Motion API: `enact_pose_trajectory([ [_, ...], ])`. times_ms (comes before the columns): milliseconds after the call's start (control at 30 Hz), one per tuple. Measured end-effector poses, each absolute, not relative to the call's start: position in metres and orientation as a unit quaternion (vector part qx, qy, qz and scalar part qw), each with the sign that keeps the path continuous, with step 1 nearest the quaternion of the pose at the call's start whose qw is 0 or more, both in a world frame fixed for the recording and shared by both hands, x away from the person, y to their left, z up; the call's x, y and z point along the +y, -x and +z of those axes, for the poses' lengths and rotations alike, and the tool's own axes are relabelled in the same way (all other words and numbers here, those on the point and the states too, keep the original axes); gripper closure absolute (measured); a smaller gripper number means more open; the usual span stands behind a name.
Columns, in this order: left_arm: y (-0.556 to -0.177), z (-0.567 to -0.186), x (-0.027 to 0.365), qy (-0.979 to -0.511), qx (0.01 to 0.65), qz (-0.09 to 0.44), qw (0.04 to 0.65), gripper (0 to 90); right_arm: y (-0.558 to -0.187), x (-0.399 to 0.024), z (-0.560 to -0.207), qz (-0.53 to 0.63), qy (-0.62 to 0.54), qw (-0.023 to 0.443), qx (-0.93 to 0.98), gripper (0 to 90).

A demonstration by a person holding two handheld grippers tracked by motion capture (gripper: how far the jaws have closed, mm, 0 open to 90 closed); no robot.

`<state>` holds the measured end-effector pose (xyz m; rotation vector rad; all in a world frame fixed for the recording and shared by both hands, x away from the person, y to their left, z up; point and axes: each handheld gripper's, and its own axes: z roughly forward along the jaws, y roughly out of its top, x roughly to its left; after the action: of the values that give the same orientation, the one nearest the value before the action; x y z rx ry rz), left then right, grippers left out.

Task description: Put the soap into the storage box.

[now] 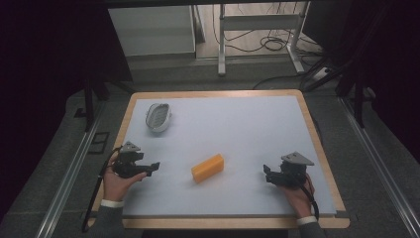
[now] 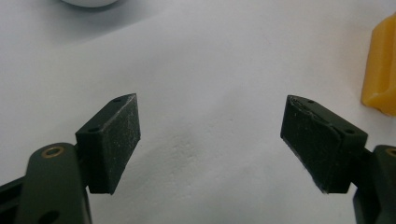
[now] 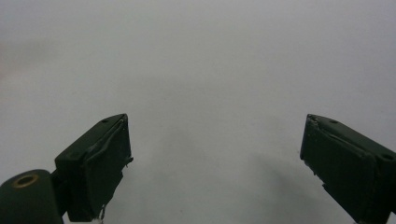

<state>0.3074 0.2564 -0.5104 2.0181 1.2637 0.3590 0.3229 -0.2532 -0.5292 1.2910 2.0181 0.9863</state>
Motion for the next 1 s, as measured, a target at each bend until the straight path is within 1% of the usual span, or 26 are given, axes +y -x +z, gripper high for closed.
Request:
enact_pose_trajectory([
  [367,-0.305,-0.507,0.256,-0.785,0.482,0.136,0.364,20.4,-0.320,-0.257,-0.528,0.385,-0.481,0.278,0.737,8.9],
  [600,-0.307,-0.507,0.255,-0.784,0.486,0.133,0.362,20.4,-0.322,-0.259,-0.528,0.387,-0.491,0.269,0.733,8.9],
  [867,-0.308,-0.499,0.250,-0.796,0.472,0.123,0.359,20.4,-0.321,-0.260,-0.528,0.386,-0.498,0.274,0.727,8.9],
  [967,-0.309,-0.496,0.250,-0.789,0.478,0.140,0.359,21.4,-0.321,-0.260,-0.528,0.387,-0.502,0.273,0.724,9.0],
  [1000,-0.310,-0.495,0.251,-0.790,0.479,0.138,0.357,21.5,-0.321,-0.261,-0.528,0.388,-0.503,0.273,0.723,8.9],
])
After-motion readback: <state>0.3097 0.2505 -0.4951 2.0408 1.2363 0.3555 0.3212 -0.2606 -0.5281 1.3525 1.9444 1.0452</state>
